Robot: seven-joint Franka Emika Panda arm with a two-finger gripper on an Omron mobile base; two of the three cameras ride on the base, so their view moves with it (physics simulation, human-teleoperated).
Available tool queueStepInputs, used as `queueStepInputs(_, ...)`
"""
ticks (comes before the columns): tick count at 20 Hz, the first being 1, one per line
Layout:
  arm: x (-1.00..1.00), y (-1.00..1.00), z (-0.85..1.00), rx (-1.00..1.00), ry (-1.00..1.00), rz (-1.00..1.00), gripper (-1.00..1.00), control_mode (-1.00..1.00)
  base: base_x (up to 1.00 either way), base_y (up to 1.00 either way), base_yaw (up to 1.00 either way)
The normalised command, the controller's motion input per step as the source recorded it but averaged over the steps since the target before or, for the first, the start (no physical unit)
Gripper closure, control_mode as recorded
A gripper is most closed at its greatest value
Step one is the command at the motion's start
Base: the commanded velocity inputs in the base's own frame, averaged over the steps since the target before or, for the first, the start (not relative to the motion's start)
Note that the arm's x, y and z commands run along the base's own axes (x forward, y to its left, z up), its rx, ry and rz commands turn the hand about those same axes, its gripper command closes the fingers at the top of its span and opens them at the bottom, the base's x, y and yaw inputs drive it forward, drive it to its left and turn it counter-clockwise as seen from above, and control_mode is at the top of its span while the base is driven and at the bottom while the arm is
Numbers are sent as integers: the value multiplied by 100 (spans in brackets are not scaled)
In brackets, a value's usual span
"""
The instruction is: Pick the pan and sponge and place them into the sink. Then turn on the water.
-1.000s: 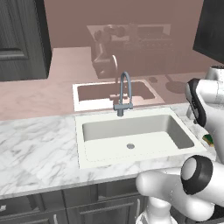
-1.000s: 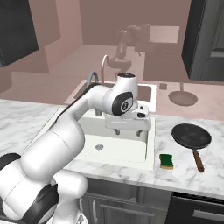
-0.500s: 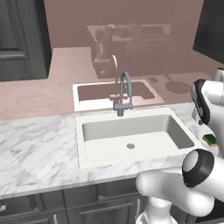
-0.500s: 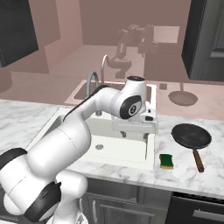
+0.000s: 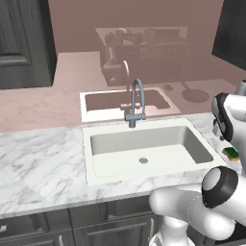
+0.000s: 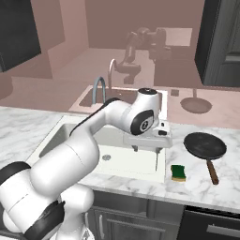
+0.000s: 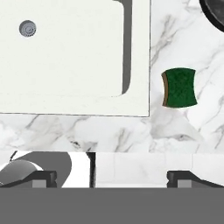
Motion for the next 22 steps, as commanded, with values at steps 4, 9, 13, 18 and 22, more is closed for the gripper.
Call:
queueStepInputs(4, 0, -12, -2, -2, -2, 0, -100, -100, 0, 0, 0)
queueStepInputs(9, 0, -15, 0, -3, -4, 0, -100, -100, 0, 0, 0)
queueStepInputs(13, 0, -16, 0, -1, 0, 0, -100, -100, 0, 0, 0)
queueStepInputs(18, 2, -17, -1, 0, 0, 0, -100, -100, 0, 0, 0)
queueStepInputs(22, 2, -22, 0, 0, 0, 0, -100, -100, 0, 0, 0)
